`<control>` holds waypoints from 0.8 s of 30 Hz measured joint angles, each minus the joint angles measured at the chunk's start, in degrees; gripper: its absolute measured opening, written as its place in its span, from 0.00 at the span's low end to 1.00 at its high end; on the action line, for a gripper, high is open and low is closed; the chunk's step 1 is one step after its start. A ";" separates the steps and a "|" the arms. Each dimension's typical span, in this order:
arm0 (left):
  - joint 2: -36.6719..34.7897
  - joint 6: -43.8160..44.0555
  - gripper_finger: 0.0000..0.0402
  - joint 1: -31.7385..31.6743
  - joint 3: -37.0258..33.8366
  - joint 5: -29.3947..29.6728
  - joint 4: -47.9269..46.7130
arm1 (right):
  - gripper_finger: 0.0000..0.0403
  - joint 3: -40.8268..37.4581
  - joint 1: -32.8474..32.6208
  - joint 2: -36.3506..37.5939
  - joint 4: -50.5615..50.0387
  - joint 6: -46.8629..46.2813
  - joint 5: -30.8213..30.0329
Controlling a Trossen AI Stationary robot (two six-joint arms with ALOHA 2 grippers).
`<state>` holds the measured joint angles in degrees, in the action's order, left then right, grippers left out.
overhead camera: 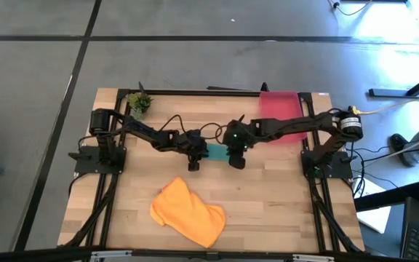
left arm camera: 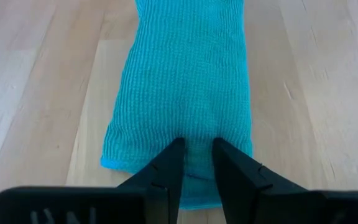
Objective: Roll microfiber towels into tight, uniform cylinder then place into a basket
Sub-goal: Put the blue microfiber cloth into the pink bin
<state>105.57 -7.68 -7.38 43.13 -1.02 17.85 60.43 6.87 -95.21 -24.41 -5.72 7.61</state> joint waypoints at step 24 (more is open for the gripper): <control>0.23 0.00 0.21 0.02 -0.13 0.04 3.89 | 0.24 0.06 -9.61 5.85 -4.12 1.75 -5.55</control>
<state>105.80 -7.68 -7.35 43.00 -0.97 21.74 60.49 -2.75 -89.36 -28.53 -3.97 2.06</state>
